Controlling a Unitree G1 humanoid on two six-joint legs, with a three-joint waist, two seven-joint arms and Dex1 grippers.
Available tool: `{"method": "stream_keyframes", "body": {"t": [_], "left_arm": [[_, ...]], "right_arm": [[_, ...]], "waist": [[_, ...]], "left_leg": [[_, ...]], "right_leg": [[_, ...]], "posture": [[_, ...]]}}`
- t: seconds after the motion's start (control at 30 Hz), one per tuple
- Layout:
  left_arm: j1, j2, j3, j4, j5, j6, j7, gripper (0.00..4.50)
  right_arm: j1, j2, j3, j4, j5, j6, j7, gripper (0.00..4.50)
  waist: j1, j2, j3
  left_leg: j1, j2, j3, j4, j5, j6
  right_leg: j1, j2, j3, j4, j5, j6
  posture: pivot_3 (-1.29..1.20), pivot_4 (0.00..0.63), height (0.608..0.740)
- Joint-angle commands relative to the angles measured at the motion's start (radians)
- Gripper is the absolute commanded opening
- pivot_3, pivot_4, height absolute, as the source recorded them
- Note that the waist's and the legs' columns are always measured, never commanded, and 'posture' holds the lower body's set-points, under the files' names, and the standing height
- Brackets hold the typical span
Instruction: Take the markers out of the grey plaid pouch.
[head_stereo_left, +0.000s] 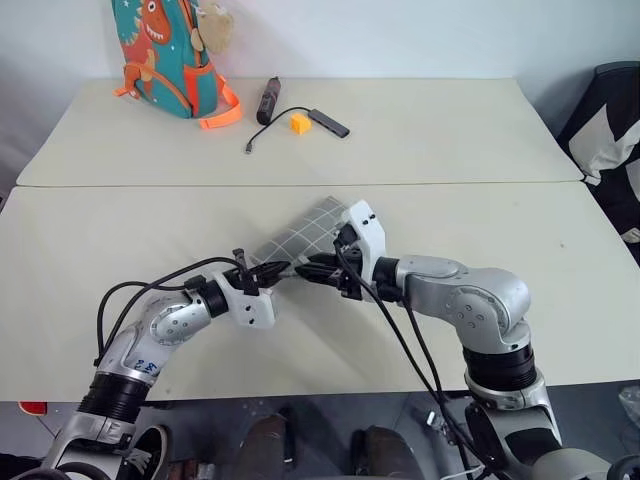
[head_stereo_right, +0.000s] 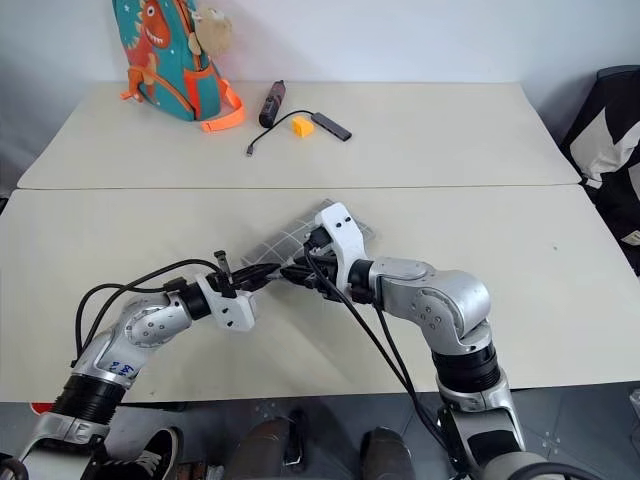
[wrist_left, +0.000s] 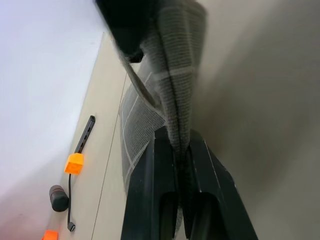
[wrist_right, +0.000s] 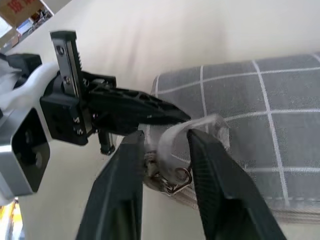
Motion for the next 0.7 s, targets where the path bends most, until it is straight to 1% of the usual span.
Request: {"method": "stream_keyframes", "body": {"t": [0.03,0.07,0.23,0.37,0.47,0.5,0.67,0.7], "left_arm": [[-0.001,-0.004,0.006,-0.047,-0.013,-0.009,0.021,0.0],[-0.001,-0.005,0.006,-0.047,-0.012,-0.008,0.023,0.0],[0.002,-0.006,0.005,-0.051,-0.004,-0.007,0.028,0.0],[0.006,-0.007,0.003,-0.057,-0.006,-0.001,0.026,0.0],[0.014,-0.011,0.004,-0.061,-0.032,0.004,0.019,0.0],[0.019,-0.024,0.014,-0.066,-0.07,0.02,0.014,0.0],[0.042,-0.113,0.072,-0.103,-0.383,0.163,-0.065,0.0],[0.043,-0.134,0.085,-0.12,-0.473,0.205,-0.094,0.0]], "right_arm": [[-0.006,-0.007,-0.023,-0.019,0.002,0.004,-0.005,1.55],[-0.006,-0.005,-0.024,-0.019,0.002,0.001,-0.005,1.55],[-0.003,0.014,-0.026,-0.021,0.009,-0.015,-0.003,0.02],[0.0,0.03,-0.043,-0.025,0.017,-0.027,-0.002,0.02],[0.009,0.019,-0.042,-0.051,0.018,-0.068,0.027,0.02],[0.012,0.026,-0.055,-0.055,0.023,-0.08,0.024,0.02],[0.015,0.012,-0.082,-0.091,0.042,-0.159,0.07,0.02],[0.017,0.027,-0.108,-0.094,0.059,-0.176,0.066,0.02]], "waist": [[0.0,0.0,0.0],[0.0,0.0,0.0],[0.0,0.0,0.0],[0.0,0.0,0.0],[0.0,0.0,0.0],[0.0,0.0,0.0],[-0.001,0.0,0.0],[-0.001,0.0,0.0]], "left_leg": [[0.0,0.0,0.0,0.0,0.0,0.0],[0.0,0.0,0.0,0.0,0.0,0.0],[0.0,0.0,0.0,0.0,0.0,0.0],[0.0,0.0,0.0,0.0,0.0,0.0],[0.0,0.0,0.0,0.0,0.0,0.0],[0.0,0.0,0.0,0.0,0.0,0.0],[0.0,0.0,0.0,0.001,0.0,0.0],[-0.001,0.0,0.0,0.001,0.0,0.0]], "right_leg": [[0.0,0.0,0.0,0.0,0.0,0.0],[0.0,0.0,0.0,0.0,0.0,0.0],[0.0,0.0,0.0,0.0,0.0,0.0],[0.0,0.0,0.0,0.0,0.0,0.0],[0.0,0.0,0.0,0.0,0.0,0.0],[0.0,0.0,0.0,0.0,0.0,0.0],[0.0,-0.001,0.0,0.0,0.0,0.0],[0.0,-0.001,0.0,0.0,0.0,0.0]], "posture": [[0.0,0.15,0.74],[0.0,0.15,0.74],[0.0,0.15,0.74],[0.0,0.15,0.74],[0.0,0.15,0.74],[0.0,0.15,0.74],[0.0,0.15,0.74],[0.0,0.15,0.74]]}}
